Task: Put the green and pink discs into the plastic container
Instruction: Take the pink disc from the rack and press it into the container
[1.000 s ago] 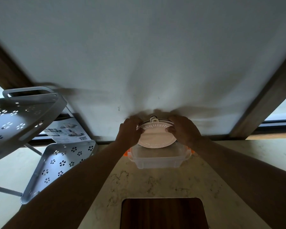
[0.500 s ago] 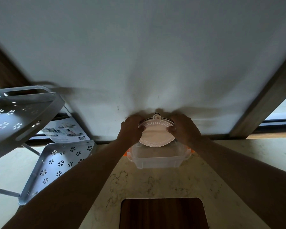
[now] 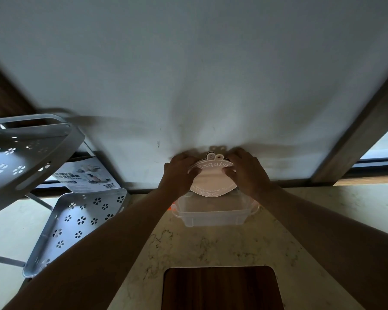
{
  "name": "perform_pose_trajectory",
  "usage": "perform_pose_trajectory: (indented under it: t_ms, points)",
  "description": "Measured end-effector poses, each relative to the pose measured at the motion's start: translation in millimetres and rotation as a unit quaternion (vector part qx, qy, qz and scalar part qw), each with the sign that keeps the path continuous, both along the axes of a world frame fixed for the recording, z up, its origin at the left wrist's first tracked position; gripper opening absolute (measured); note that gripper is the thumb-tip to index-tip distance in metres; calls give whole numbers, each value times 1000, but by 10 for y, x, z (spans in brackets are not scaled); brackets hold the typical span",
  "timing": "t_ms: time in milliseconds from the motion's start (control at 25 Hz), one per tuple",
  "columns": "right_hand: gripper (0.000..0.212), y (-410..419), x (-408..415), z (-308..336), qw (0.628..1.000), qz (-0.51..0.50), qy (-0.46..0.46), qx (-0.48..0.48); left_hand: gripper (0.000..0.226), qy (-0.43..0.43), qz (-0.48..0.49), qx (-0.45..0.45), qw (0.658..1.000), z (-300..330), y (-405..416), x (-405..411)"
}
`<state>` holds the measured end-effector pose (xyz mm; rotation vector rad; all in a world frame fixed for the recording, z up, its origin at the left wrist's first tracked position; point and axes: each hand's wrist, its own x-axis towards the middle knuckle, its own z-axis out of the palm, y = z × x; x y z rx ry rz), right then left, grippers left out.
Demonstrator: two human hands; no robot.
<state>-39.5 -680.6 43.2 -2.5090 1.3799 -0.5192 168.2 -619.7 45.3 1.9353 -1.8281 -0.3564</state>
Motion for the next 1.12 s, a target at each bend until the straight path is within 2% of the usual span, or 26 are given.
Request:
perform_pose_trajectory:
  t_ms: [320,560,760,1120]
  points:
    - [32,-39,48,9,1000,-4,-10,8,30,-45,-15,0,999,-6,26,30]
    - [41,-65,80,25,1000,-11,-3,14,43,-77,-7,17,997,-46,18,17]
    - [48,-52,85,29,1000,-13,-3,7,41,-69,0,25,997,-35,11,11]
    - [25,-45,-49,63,999,41,-6,31,30,-43,-6,33,998,9,26,18]
